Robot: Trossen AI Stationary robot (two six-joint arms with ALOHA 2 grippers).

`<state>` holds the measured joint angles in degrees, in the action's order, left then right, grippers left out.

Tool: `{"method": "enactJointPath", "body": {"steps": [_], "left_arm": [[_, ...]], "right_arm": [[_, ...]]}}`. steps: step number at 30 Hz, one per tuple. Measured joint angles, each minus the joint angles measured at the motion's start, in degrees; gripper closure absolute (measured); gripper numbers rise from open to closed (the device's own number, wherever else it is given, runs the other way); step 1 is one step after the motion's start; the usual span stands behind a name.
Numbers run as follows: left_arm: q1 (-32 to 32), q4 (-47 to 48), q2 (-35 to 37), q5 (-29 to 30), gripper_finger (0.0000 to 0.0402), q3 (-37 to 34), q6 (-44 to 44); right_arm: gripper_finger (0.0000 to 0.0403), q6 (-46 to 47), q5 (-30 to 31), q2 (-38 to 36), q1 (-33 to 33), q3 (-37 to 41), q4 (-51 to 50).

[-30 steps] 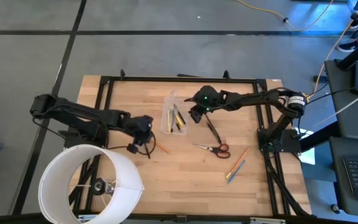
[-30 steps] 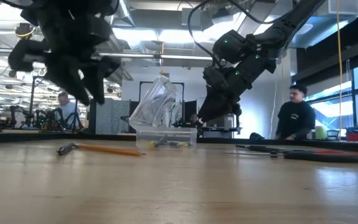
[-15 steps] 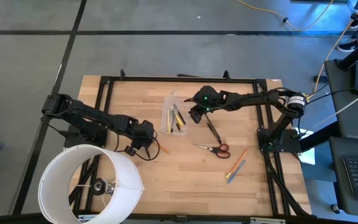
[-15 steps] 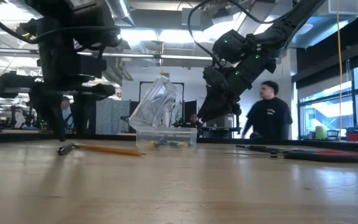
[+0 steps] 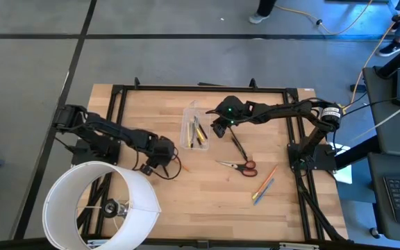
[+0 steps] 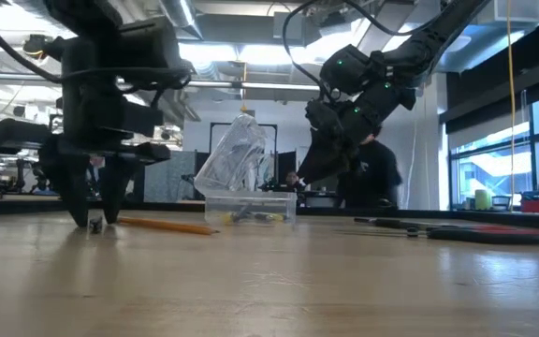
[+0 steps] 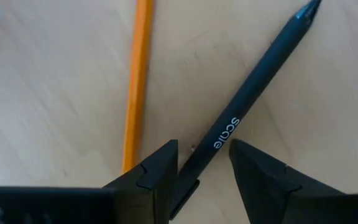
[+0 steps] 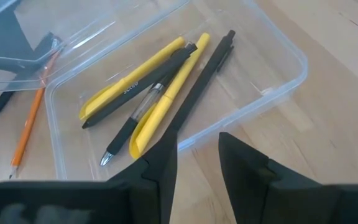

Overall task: Pick & place school supplies into a supply box
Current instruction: Put the black pen into the transparent supply box

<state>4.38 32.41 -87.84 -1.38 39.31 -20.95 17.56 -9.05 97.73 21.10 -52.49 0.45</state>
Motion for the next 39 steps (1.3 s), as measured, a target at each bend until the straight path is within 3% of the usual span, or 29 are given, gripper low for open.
{"method": "enactJointPath", "body": {"steps": [10,21,32,39], "left_arm": [[0.0,0.4,0.7,-0.8,0.0308,-0.4,16.4],[0.0,-1.4,0.8,-1.0,0.0377,-0.5,17.3],[0.0,-1.4,3.0,-1.5,0.0383,-0.6,20.4],[0.0,-2.9,8.3,-9.2,0.0383,-0.6,21.6]], "right_arm": [[0.0281,-1.4,0.0,0.0,0.0,0.0,-0.4],[0.0281,-4.5,0.0,0.0,-0.1,0.0,-0.4],[0.0281,-6.3,0.0,0.0,-0.1,0.0,-2.2],[0.0281,-10.6,-1.5,0.0,-0.8,0.0,-2.3]]}}
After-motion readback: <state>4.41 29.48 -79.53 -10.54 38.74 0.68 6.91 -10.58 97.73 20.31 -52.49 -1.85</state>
